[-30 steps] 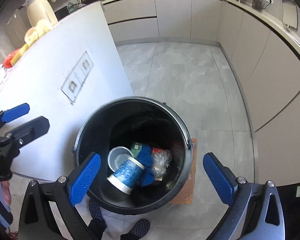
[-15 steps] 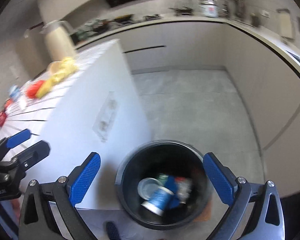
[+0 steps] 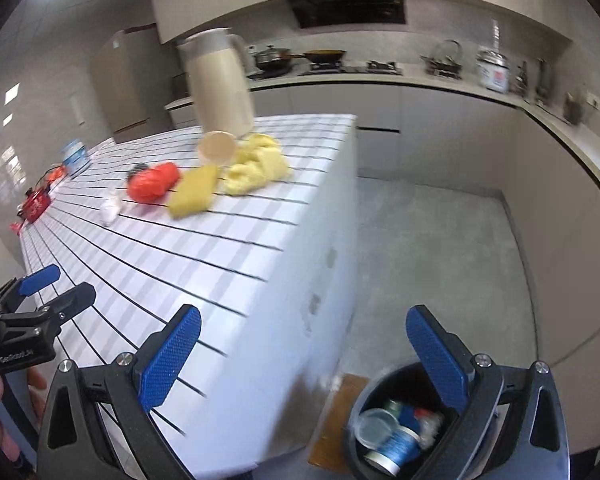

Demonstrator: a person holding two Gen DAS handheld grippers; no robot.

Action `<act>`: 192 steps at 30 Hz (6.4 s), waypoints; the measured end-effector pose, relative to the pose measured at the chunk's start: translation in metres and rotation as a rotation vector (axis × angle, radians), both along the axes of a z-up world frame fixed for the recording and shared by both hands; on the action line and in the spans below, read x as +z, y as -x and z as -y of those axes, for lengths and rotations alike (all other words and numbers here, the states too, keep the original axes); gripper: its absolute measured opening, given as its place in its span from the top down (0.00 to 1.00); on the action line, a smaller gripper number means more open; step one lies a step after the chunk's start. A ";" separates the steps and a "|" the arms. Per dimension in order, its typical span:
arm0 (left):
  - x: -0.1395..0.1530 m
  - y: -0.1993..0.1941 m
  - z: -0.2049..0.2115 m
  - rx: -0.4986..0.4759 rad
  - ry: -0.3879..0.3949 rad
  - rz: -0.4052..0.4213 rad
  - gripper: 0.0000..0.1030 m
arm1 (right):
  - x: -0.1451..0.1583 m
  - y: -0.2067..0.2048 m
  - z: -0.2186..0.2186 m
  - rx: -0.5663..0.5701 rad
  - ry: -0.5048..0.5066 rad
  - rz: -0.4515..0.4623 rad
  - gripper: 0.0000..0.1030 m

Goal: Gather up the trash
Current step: 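Move both tools back over the table toward the tissue and sponge, then grasp the white tissue with the left tool while the right tool grasps the yellow sponge, then lift the tissue and sponge and carry both over the black bin, then open both tools to drop the tissue and sponge into the bin, then move both tools back over the table toward the red bag and yellow cloth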

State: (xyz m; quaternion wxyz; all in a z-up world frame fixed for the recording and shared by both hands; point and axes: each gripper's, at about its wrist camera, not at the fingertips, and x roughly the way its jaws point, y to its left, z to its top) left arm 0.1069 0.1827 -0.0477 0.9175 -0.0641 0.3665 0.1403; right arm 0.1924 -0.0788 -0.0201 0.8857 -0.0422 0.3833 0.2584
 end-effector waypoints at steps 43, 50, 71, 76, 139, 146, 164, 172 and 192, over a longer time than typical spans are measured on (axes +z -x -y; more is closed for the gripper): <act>-0.050 -0.114 -0.189 -0.029 0.121 -0.083 0.63 | -0.064 -0.129 -0.263 0.109 0.113 -0.122 0.45; -0.029 -0.088 -0.188 -0.029 0.144 -0.007 0.65 | -0.045 -0.116 -0.253 0.117 0.073 -0.083 0.48; 0.006 -0.051 -0.100 -0.111 0.094 0.036 0.65 | 0.000 -0.052 -0.170 0.076 0.009 -0.017 0.48; 0.011 -0.040 -0.067 -0.146 0.090 0.040 0.65 | 0.005 -0.035 -0.142 0.060 0.000 -0.015 0.48; -0.165 -0.085 0.306 -0.568 0.244 -0.389 0.40 | -0.207 -0.003 0.202 -0.035 0.266 -0.368 0.44; -0.168 -0.083 0.297 -0.487 0.194 -0.382 0.17 | -0.225 -0.013 0.222 -0.057 0.407 -0.286 0.11; -0.136 -0.077 0.298 -0.471 0.102 -0.359 0.06 | -0.186 -0.027 0.248 -0.219 0.236 -0.312 0.00; -0.086 -0.065 0.285 -0.429 0.096 -0.276 0.06 | -0.127 -0.020 0.257 -0.257 0.154 -0.244 0.00; -0.004 -0.021 0.179 -0.180 0.091 -0.060 0.06 | -0.018 -0.009 0.170 -0.133 0.086 -0.026 0.00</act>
